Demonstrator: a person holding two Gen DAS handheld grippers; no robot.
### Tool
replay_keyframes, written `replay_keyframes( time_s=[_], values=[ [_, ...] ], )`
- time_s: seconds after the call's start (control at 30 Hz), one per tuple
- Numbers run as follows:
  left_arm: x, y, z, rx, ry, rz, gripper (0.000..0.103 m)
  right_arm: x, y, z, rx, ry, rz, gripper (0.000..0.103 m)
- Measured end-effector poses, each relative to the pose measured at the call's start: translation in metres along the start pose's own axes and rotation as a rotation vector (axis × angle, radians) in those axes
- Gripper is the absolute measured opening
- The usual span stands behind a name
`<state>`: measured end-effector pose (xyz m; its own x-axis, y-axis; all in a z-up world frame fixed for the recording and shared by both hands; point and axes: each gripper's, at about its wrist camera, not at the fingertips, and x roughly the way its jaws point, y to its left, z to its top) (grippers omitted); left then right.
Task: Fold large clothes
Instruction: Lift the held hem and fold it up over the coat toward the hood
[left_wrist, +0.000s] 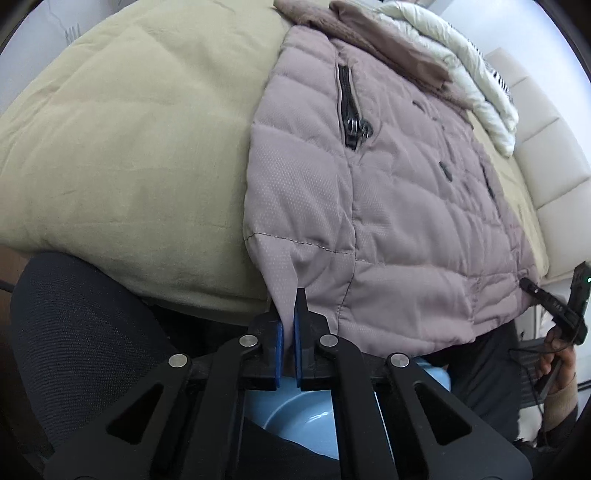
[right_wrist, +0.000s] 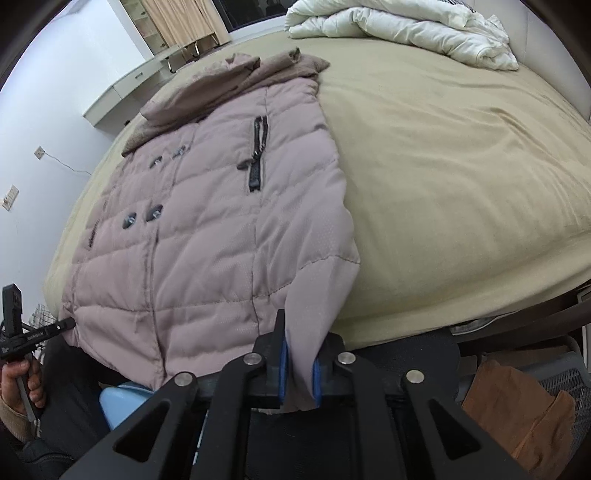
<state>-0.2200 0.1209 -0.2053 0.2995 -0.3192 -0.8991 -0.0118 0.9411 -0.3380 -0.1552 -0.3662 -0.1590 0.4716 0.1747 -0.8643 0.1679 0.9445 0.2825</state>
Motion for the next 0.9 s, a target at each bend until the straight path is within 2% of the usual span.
replay_keyframes(
  time_s=[0.17, 0.27, 0.37, 0.5, 0.7, 0.8, 0.9],
  values=[
    [-0.028, -0.004, 0.016, -0.03, -0.053, -0.033, 0.002, -0.02, -0.002, 0.018, 0.04, -0.072, 0.073, 0.01],
    [-0.056, -0.012, 0.041, -0.056, -0.119, -0.08, 0.002, -0.033, -0.002, 0.038, 0.069, -0.12, 0.137, 0.01],
    [-0.082, -0.022, 0.08, -0.05, -0.189, -0.11, 0.002, -0.045, 0.004, 0.069, 0.073, -0.174, 0.195, 0.009],
    [-0.1, -0.036, 0.144, -0.038, -0.26, -0.149, 0.002, -0.056, 0.013, 0.126, 0.053, -0.249, 0.25, 0.009],
    [-0.114, -0.066, 0.256, 0.01, -0.379, -0.123, 0.002, -0.054, 0.035, 0.225, -0.007, -0.359, 0.257, 0.009],
    [-0.107, -0.079, 0.319, 0.018, -0.408, -0.098, 0.002, -0.04, 0.044, 0.282, -0.022, -0.409, 0.24, 0.009],
    [-0.087, -0.083, 0.383, -0.002, -0.413, -0.085, 0.002, -0.013, 0.053, 0.337, -0.025, -0.421, 0.209, 0.009]
  ],
)
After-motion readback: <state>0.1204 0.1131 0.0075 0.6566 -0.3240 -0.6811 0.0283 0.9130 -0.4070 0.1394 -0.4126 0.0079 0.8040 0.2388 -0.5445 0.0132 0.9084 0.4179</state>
